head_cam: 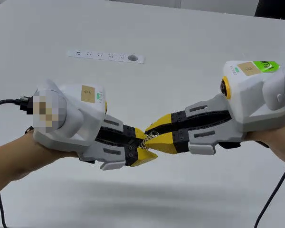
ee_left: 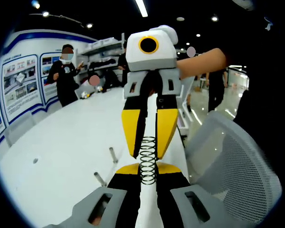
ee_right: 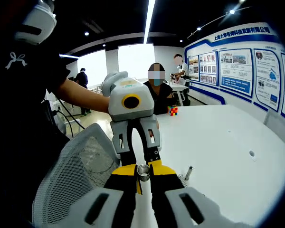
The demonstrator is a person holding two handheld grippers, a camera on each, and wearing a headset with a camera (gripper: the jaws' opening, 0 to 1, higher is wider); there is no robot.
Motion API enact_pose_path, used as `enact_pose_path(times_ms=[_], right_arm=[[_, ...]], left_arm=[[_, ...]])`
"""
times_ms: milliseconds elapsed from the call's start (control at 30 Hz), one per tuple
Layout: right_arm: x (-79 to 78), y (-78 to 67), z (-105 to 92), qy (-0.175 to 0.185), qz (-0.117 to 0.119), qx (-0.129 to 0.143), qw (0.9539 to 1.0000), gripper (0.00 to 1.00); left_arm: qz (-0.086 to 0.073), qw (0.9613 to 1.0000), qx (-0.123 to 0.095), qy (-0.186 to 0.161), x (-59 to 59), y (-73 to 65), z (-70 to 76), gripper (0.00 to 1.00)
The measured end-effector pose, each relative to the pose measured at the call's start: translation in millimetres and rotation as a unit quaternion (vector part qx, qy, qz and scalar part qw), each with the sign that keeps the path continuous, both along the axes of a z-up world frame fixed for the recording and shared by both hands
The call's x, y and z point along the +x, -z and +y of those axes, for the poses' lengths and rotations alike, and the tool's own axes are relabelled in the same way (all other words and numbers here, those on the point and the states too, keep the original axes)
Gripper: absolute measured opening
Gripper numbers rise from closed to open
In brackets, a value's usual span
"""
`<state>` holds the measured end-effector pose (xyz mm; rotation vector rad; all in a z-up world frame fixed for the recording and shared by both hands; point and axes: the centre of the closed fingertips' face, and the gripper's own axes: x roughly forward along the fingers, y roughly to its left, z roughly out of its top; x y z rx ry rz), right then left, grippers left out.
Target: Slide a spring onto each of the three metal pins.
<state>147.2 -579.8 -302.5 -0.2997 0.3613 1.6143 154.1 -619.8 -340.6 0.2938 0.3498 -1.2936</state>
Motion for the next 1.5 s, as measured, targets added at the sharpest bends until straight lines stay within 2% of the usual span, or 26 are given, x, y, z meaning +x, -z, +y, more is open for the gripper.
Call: enact_pose_path(times_ms=[133,300,433,500,600,767,933,1100,1133,1233,1300,1367,1500], right_arm=[[0.8,-0.1,1.2,0.001,-0.002,-0.007,1.0,0.11],[3.0,0.1,-0.1,0.005,-0.007,-0.012,0.9999,0.11],[7.6,-1.8,-1.6,0.012,-0.009,-0.013,0.9998,0.11],[12.6,-4.7,-3.9,0.018,-0.011,-0.011,0.9997,0.11],[22.2,-10.6,-9.2,0.032,-0.016,-0.006,0.9993,0.11],[47.8,-15.6,-25.6,0.071,-0.028,-0.007,0.997,0.11],[80.6,-15.6,-49.7,0.133,-0.031,-0.014,0.9906,0.11],[109.1,-6.9,-75.3,0.186,-0.037,-0.033,0.9813,0.11],[114.5,-3.7,-80.7,0.199,-0.031,-0.037,0.9789,0.11],[125.2,7.8,-93.3,0.218,-0.031,-0.057,0.9738,0.11],[130.4,13.9,-98.6,0.23,-0.028,-0.06,0.9709,0.11],[134.6,21.8,-103.1,0.245,-0.013,-0.062,0.9673,0.11],[137.4,38.5,-107.1,0.25,-0.008,-0.079,0.965,0.11]], left_arm=[[-0.003,1.0,0.0,-0.001,1.7,0.3,-1.6,0.11],[-0.014,0.9999,0.0,0.001,4.3,0.0,-1.9,0.11],[-0.014,0.9998,-0.005,-0.009,8.3,-1.7,-1.0,0.12],[-0.013,0.9998,-0.001,-0.017,12.0,0.1,2.3,0.15],[-0.008,0.9995,-0.003,-0.031,17.4,1.0,8.3,0.24],[-0.01,0.9981,-0.008,-0.061,28.9,-1.6,22.0,0.31],[-0.016,0.9957,-0.019,-0.09,40.2,-8.9,37.6,0.4],[-0.019,0.9929,-0.019,-0.116,49.4,-9.8,54.1,0.45],[-0.018,0.992,-0.021,-0.123,51.6,-10.1,58.5,0.46],[-0.017,0.99,-0.025,-0.138,55.6,-11.0,68.1,0.5],[-0.018,0.9887,-0.029,-0.146,57.5,-11.7,74.6,0.52],[-0.014,0.9875,-0.032,-0.153,58.9,-11.3,81.2,0.53],[-0.012,0.9845,-0.029,-0.173,63.0,-9.1,93.4,0.55]])
